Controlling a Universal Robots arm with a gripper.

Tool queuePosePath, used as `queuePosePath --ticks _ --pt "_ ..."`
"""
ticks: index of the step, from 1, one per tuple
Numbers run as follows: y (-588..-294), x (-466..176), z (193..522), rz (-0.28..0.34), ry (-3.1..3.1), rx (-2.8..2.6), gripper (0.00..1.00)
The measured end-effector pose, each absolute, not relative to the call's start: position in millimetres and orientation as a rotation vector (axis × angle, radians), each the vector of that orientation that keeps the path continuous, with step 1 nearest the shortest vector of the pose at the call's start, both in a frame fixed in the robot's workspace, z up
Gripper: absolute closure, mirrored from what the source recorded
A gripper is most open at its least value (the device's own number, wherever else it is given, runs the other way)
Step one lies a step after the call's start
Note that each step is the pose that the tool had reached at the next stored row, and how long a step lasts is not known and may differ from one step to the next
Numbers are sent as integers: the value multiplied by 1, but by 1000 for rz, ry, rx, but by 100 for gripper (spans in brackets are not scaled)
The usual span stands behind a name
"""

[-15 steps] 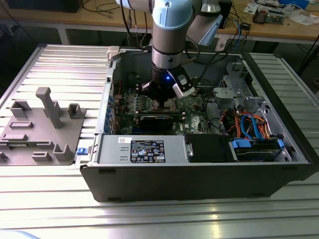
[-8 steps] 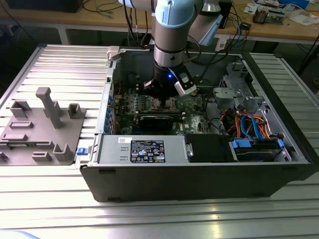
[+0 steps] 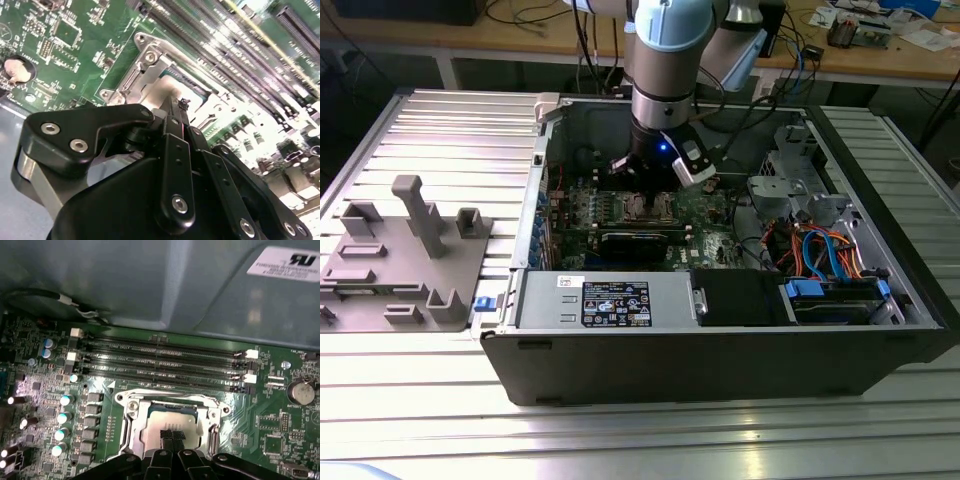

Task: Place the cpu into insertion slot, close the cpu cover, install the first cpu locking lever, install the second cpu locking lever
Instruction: 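Install the second cpu locking lever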

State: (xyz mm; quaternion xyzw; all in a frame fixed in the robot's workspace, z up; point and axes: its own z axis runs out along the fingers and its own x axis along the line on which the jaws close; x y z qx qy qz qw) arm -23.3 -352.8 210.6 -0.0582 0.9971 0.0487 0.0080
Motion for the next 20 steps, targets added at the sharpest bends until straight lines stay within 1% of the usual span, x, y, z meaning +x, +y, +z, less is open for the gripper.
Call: queuePosePath --ticks 4,6,13,16,20 --pt "-343 -21 211 149 3117 -182 89" --pt "-340 -21 211 134 3118 -182 89" --pt "-334 -21 211 2 3126 -183 89" --pt "-334 -21 213 -14 3126 -184 89" --pt "-334 -21 216 -20 3126 -184 89"
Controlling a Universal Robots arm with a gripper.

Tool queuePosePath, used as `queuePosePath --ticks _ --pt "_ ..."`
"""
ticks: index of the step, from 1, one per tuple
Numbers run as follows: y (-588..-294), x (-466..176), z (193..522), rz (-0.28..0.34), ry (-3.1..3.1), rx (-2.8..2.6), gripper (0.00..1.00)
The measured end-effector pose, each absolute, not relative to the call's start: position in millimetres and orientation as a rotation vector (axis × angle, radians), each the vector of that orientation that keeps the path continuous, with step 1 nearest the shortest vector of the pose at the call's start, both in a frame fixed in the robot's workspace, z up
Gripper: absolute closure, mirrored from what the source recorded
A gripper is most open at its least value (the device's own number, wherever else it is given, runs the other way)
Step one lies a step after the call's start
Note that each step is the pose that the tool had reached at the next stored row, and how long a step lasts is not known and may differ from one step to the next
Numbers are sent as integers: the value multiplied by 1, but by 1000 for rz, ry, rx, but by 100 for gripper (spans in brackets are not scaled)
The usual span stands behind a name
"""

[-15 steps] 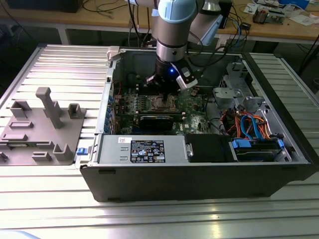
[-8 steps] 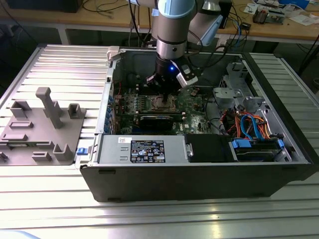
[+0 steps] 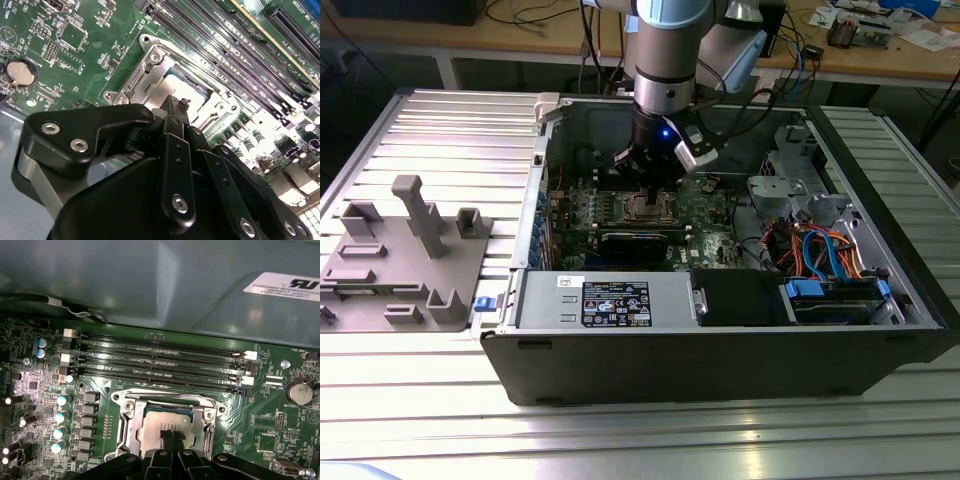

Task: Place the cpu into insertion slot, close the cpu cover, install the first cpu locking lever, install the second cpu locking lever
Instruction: 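Install the second cpu locking lever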

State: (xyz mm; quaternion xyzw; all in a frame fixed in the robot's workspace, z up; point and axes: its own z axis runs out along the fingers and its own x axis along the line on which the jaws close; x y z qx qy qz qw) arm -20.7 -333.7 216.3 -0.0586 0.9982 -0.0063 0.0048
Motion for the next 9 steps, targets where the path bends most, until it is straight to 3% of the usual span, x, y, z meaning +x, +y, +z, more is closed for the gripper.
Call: queuePosePath --ticks 9 --pt "-333 -21 220 -27 3127 -184 89"
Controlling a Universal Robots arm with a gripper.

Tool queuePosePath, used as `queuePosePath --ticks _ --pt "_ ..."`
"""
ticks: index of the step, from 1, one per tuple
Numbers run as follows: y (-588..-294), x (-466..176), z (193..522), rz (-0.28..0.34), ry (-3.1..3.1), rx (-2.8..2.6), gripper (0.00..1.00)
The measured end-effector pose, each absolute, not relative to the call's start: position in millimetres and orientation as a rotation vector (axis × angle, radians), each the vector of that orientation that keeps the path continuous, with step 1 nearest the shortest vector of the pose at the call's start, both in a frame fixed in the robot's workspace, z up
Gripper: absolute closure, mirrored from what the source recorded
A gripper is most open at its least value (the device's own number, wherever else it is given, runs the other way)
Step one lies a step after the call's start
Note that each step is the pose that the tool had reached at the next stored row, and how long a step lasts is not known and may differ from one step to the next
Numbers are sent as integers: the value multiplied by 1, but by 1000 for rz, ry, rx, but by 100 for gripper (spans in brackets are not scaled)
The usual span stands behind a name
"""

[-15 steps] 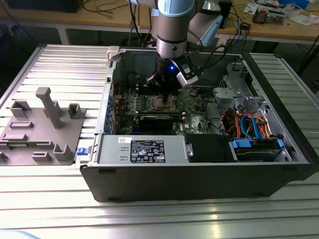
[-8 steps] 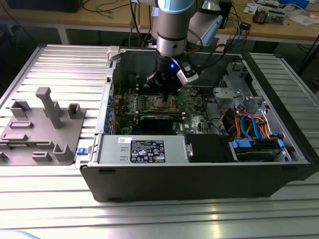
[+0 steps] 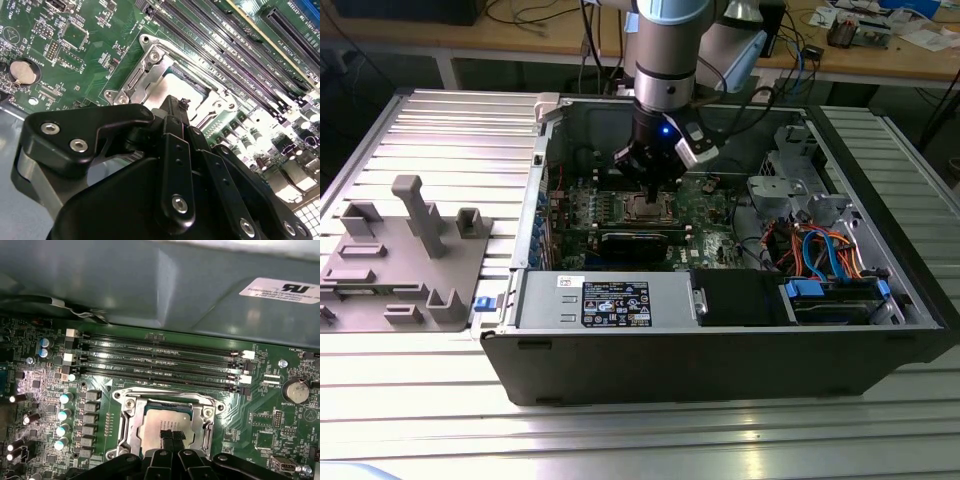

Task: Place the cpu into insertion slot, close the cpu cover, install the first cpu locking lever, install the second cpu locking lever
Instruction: 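Install the second cpu locking lever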

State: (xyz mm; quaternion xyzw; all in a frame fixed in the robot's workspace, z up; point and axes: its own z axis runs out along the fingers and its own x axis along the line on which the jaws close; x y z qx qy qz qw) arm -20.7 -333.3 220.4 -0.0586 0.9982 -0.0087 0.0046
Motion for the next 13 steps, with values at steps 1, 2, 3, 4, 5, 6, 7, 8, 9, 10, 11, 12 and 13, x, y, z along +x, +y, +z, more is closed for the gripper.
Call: queuePosePath --ticks 1,2,3,4,5,6,7,8,9,10,11,12,13 --pt "-333 -21 221 -27 3127 -184 89" --pt "-333 -21 221 -28 3127 -184 89" --pt "-333 -21 222 -28 3127 -184 89" --pt "-333 -21 222 -28 3127 -184 89" --pt "-333 -21 222 -28 3127 -184 89" --pt "-333 -21 222 -28 3127 -184 89" --pt "-333 -21 222 -28 3127 -184 89" --pt "-333 -21 223 -29 3127 -184 89" --pt "-333 -21 223 -29 3127 -184 89" --pt "-333 -21 223 -29 3127 -184 89" --pt "-333 -21 223 -29 3127 -184 89" --pt "-333 -21 224 -29 3127 -184 89" --pt "-333 -21 224 -29 3127 -184 89"
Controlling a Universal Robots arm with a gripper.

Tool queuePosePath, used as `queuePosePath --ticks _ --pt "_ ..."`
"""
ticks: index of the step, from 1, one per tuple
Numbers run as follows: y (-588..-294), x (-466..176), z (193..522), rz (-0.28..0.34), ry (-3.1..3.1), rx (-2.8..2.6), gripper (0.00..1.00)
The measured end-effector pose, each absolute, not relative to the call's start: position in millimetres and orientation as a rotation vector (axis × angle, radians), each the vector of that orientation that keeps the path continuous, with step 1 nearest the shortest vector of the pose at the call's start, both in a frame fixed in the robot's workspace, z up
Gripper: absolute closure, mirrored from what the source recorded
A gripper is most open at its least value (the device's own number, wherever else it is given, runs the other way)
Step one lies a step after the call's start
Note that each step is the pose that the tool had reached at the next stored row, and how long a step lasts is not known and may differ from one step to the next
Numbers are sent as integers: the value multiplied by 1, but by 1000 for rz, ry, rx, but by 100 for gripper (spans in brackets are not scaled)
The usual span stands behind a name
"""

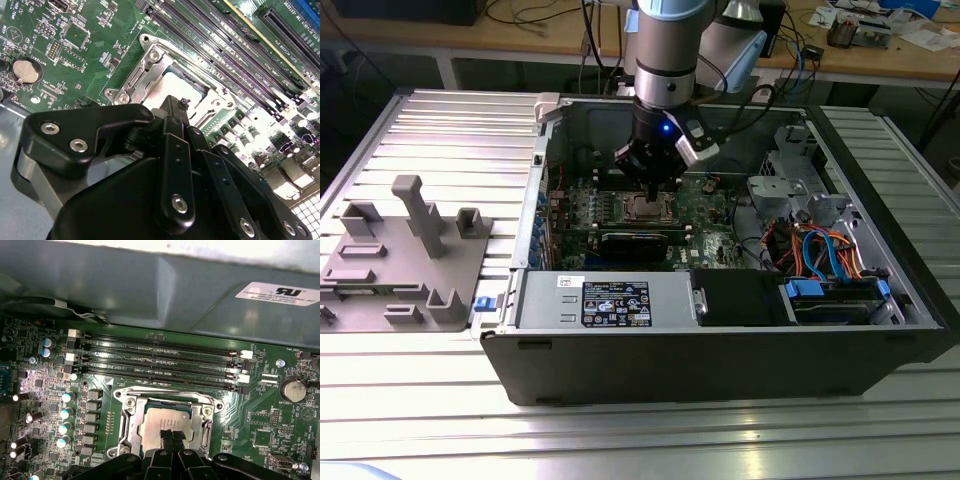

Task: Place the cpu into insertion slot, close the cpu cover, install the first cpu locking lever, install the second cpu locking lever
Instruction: 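Install the second cpu locking lever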

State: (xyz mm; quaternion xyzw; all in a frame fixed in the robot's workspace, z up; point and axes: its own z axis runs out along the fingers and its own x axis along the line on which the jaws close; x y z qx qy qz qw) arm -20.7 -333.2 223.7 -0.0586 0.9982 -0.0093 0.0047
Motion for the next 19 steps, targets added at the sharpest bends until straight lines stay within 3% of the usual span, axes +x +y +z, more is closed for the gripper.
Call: queuePosePath --ticks 19 --pt "-333 -21 233 -31 3127 -184 89"
